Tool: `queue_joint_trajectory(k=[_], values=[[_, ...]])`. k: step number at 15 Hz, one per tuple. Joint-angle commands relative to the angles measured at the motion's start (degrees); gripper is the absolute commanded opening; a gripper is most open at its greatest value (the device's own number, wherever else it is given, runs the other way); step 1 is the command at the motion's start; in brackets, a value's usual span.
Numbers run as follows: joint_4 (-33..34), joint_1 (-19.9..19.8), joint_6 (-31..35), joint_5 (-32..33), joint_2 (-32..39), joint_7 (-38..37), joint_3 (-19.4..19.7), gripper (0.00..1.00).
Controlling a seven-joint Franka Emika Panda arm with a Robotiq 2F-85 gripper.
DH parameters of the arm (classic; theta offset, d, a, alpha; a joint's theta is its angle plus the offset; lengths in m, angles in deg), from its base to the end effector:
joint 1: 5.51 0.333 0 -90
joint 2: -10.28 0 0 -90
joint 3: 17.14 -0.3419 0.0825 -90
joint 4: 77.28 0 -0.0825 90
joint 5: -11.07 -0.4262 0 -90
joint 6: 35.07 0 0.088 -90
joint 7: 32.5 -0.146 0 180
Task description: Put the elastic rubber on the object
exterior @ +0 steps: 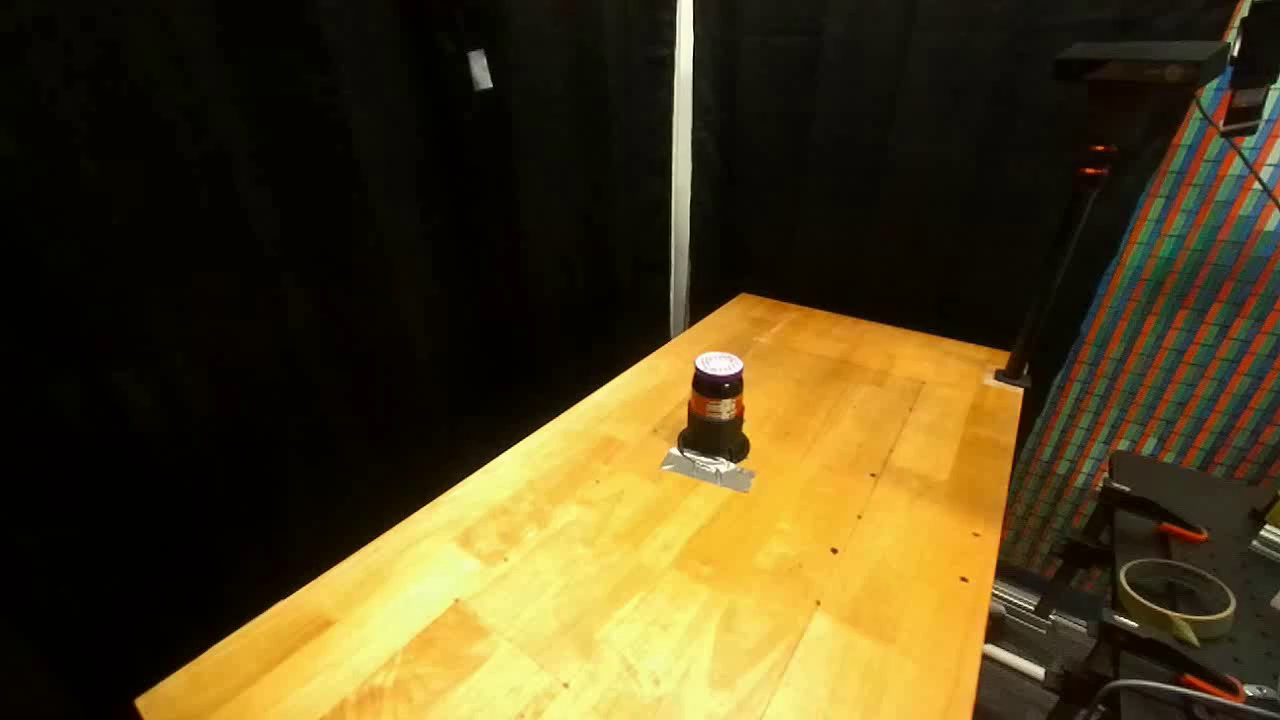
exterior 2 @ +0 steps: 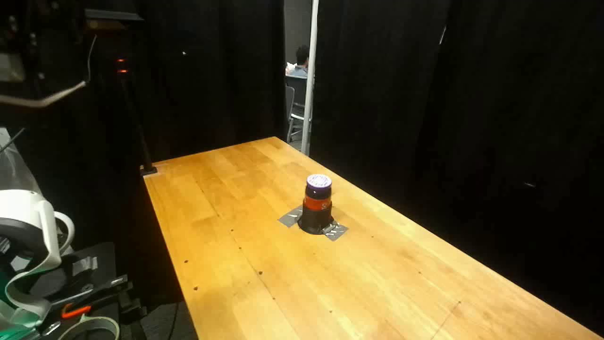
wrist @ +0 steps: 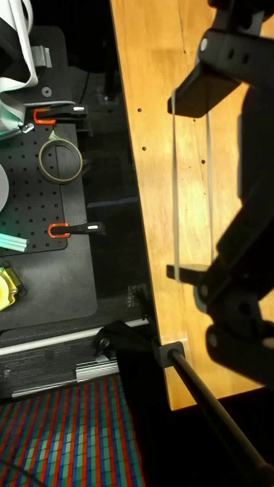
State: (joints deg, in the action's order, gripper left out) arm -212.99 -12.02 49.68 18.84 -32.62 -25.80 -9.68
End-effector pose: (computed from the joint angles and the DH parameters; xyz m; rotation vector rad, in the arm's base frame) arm 0.3098 -0.1060 0.5416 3.1065 -0.1376 -0.2342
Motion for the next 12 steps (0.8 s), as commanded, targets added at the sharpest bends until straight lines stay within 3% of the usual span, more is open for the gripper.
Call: queue_joint_trajectory(k=[1, 5, 9, 12], values=[[0.37, 0.5, -0.17, 0.17, 0.0, -0.26, 0.32, 1.0], [0.53, 0.62, 0.64, 0.22, 0.0, -0.71, -0.08, 1.0], [3.78, 1.7, 9.39, 1.32, 7.93, -10.79, -7.8, 1.0], [8.47, 2.82, 12.98, 1.67, 17.85, -16.78, -12.69, 1.0]])
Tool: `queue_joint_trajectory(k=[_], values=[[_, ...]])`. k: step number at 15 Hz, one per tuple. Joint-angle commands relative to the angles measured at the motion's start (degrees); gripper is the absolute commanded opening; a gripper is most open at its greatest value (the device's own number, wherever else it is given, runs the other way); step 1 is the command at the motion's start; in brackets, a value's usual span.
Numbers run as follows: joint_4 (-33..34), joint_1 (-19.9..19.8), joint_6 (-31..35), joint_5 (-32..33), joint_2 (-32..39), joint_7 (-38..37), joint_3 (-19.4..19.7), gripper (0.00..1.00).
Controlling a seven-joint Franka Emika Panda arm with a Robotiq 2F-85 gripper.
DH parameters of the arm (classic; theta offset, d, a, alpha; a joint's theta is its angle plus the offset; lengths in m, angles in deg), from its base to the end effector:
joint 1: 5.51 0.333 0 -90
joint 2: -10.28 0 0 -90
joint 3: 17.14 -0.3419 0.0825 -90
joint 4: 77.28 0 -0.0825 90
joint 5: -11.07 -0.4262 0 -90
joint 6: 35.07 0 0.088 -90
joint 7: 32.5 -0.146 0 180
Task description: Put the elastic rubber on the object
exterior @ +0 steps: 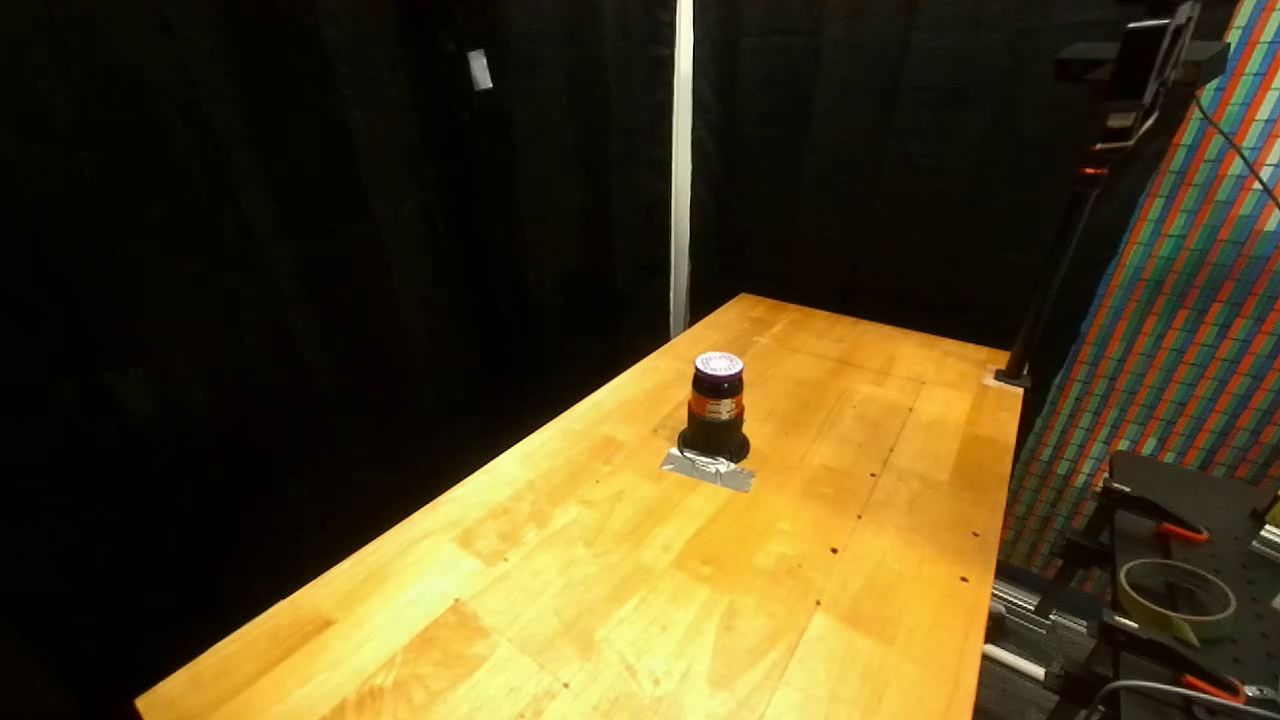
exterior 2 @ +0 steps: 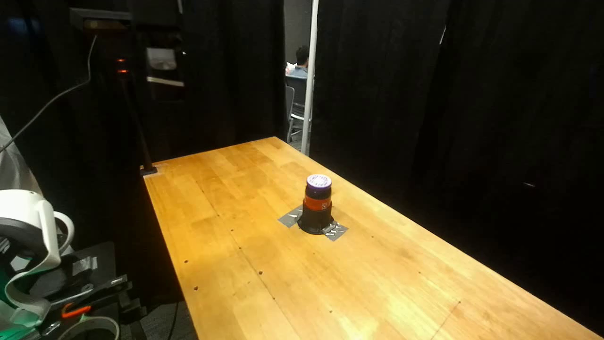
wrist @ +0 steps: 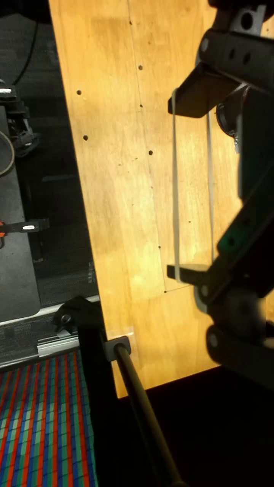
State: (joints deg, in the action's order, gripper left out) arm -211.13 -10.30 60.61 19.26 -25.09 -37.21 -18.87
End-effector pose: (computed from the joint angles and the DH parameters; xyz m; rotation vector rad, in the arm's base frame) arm 0.3825 -0.0386 0.5298 2.9752 -0.1846 -0.0707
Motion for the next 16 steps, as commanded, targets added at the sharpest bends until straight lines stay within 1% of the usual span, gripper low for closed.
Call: queue_joint_trajectory(k=[1, 3, 6, 8, 12, 14, 16], values=[[8.34, 1.68, 3.29, 0.78, 13.64, -6.36, -4.42, 1.0], [11.58, 2.85, 6.38, 0.01, 20.08, -6.52, -4.98, 1.0], [16.1, 4.5, 14.34, -2.39, 29.5, -5.87, -4.18, 1.0], [19.01, 5.12, 18.81, -3.75, 34.58, -5.18, -3.89, 1.0], [23.69, 6.41, 28.2, -4.29, 43.25, -4.2, -3.93, 1.0], [25.8, 7.13, 31.84, -4.42, 46.75, -3.72, -3.97, 1.0], [27.89, 7.85, 34.13, -4.27, 49.98, -3.33, -3.95, 1.0]])
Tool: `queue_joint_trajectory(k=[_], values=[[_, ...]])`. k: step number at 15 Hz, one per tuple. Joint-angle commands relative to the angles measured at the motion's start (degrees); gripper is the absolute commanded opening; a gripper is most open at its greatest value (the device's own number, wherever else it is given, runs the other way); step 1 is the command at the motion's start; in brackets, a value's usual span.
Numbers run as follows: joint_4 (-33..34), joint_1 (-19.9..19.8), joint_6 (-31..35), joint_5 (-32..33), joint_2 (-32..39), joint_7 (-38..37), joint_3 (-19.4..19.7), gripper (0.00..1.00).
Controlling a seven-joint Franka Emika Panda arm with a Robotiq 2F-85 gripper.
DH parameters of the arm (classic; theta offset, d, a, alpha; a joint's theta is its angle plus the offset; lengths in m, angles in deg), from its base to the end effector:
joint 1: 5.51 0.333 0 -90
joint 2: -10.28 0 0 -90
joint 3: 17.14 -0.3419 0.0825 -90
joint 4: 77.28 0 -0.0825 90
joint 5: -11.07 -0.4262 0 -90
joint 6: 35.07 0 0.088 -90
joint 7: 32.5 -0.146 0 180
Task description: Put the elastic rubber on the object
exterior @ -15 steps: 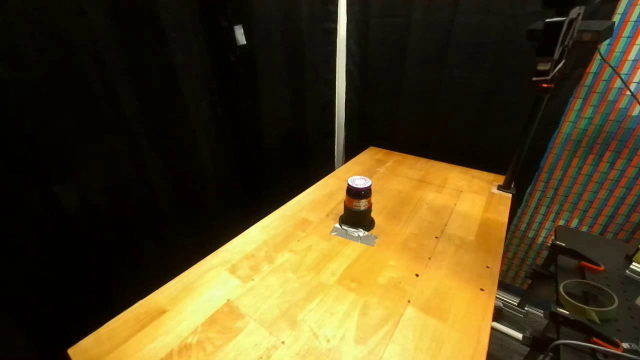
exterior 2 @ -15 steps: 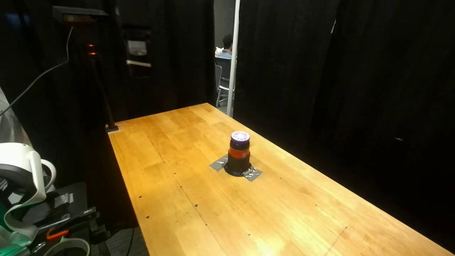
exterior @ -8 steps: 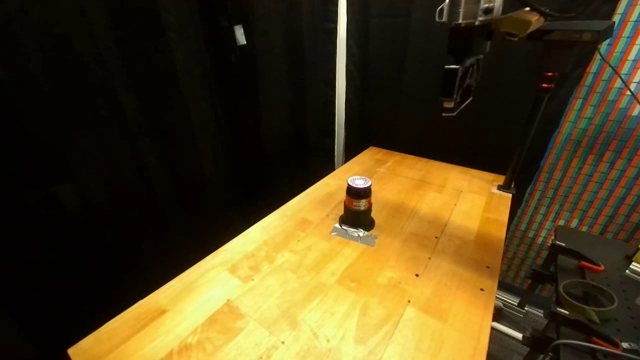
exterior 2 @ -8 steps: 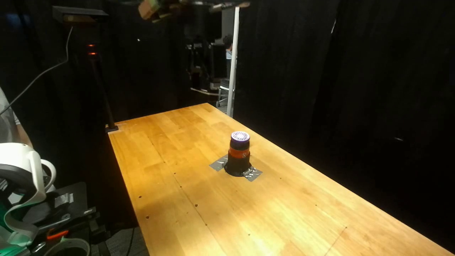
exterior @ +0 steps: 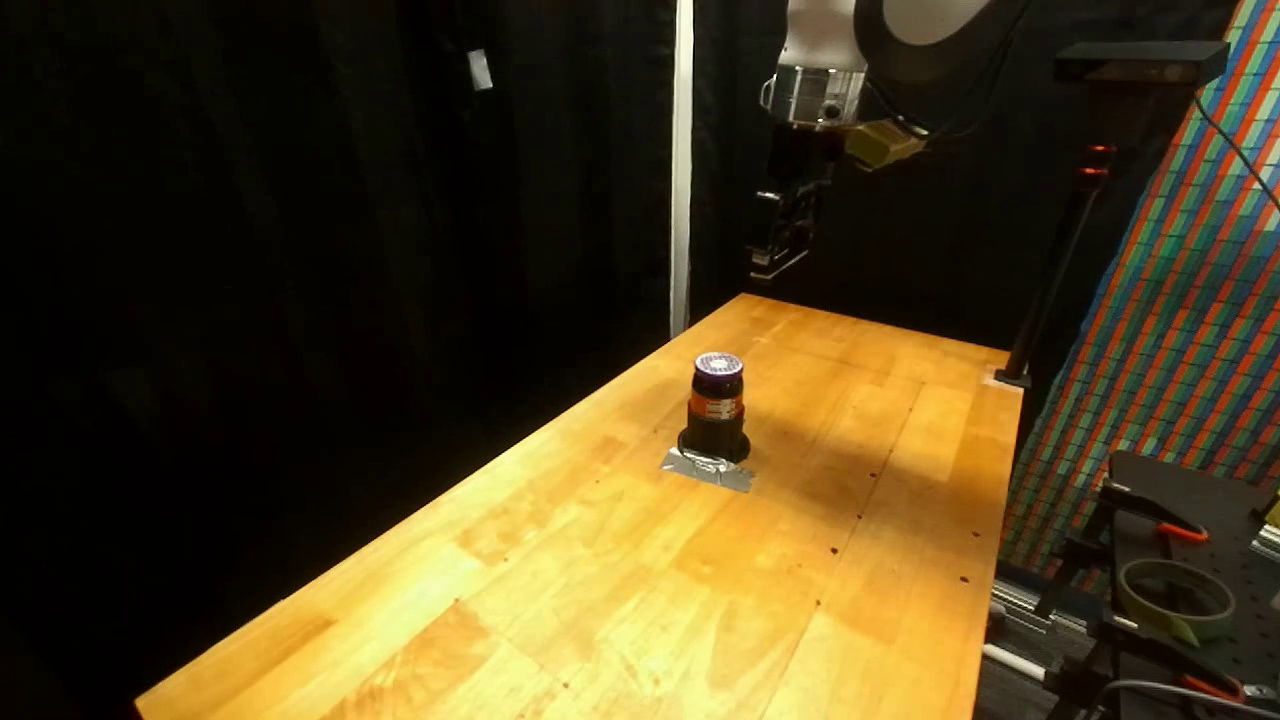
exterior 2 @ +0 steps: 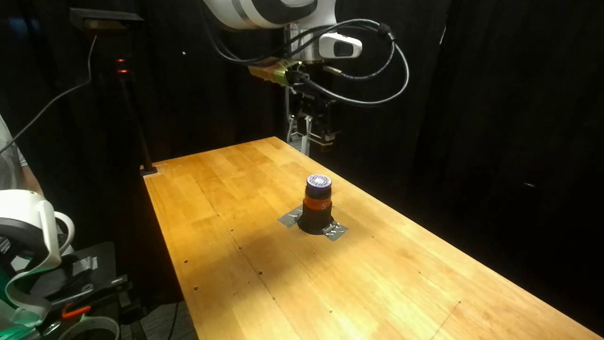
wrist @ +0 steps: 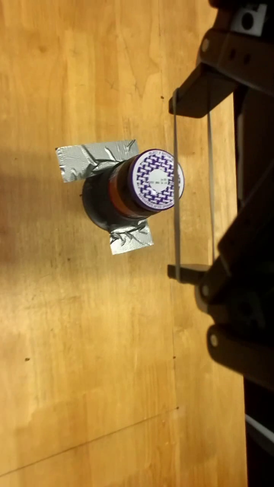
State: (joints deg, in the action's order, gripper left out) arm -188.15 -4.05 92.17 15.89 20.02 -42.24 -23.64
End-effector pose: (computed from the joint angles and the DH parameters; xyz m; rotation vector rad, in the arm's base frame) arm 0.6470 0.0832 0.3759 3.1034 0.0205 0.1919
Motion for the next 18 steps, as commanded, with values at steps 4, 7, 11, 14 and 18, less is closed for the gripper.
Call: queue_joint_trajectory(k=[4, 7, 11, 14, 18], values=[[8.1, 2.57, 6.05, -0.95, 10.28, 2.2, 1.04, 1.0], [9.59, 3.29, 9.21, -0.31, 13.58, 1.97, 1.42, 1.0], [12.04, 3.88, 10.83, -0.44, 17.92, 2.1, 2.08, 1.0], [13.71, 3.87, 11.07, -0.53, 20.98, 2.12, 2.77, 1.0], [14.94, 3.47, 13.43, -1.65, 23.93, 2.27, 3.02, 1.0]])
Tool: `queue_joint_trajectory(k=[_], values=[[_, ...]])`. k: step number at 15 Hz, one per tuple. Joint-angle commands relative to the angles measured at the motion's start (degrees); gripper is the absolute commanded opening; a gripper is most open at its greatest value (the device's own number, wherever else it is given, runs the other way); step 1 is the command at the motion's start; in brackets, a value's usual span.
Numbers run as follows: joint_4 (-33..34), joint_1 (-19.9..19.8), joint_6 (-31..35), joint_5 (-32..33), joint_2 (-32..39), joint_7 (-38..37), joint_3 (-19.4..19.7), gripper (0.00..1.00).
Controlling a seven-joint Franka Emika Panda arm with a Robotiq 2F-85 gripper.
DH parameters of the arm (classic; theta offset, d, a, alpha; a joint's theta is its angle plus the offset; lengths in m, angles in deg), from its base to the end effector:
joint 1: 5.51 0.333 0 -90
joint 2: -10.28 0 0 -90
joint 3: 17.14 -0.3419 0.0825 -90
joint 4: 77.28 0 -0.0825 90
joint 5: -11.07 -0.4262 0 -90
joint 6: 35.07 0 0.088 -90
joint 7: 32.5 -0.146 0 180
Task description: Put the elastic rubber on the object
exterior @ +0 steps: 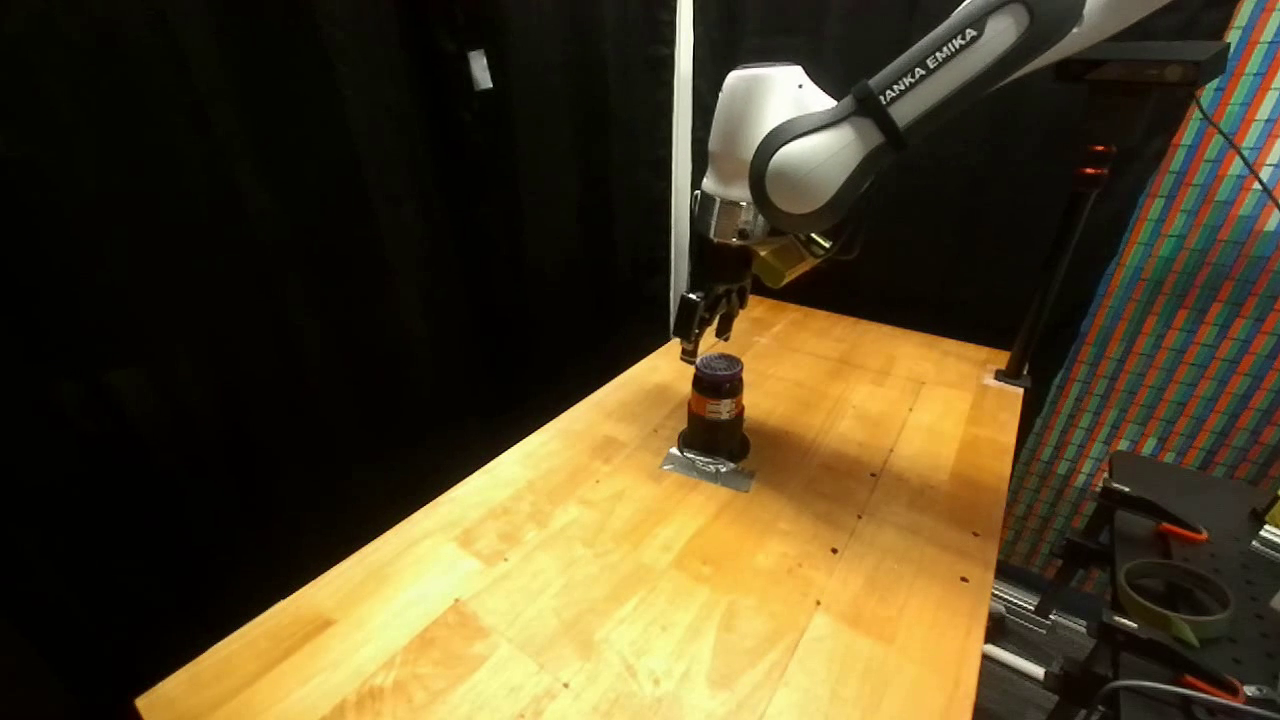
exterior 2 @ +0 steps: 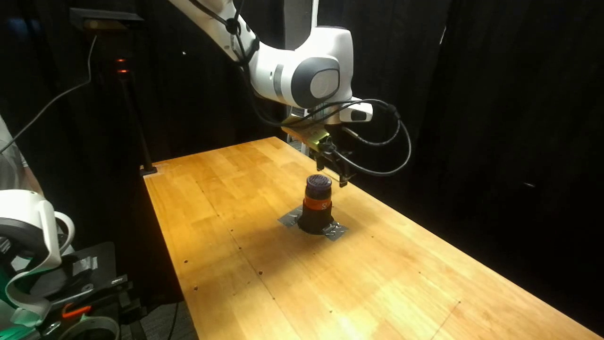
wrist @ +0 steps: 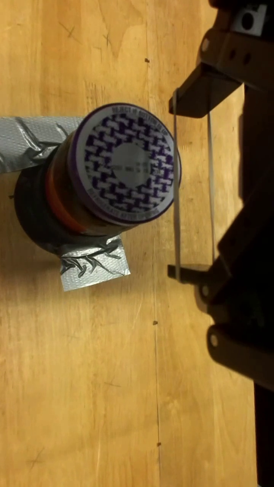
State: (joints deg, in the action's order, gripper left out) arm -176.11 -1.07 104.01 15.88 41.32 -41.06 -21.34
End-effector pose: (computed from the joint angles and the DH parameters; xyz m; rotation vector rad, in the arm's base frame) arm 0.7300 0.1040 0.2444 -3.1287 -0.0733 -0.2578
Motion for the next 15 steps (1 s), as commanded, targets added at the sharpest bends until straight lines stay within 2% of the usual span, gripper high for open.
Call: queue_joint_trajectory(k=[1, 7, 12, 15], values=[[3.25, 0.41, 1.75, -1.92, 3.27, 1.19, 0.7, 1.0], [5.66, -0.58, -3.91, -6.25, 5.9, 2.93, -0.23, 1.0], [8.64, -0.06, -16.98, -6.97, 6.12, 1.17, 0.65, 1.0], [9.45, -0.01, -22.18, -7.02, 5.0, 0.47, 0.88, 1.0]])
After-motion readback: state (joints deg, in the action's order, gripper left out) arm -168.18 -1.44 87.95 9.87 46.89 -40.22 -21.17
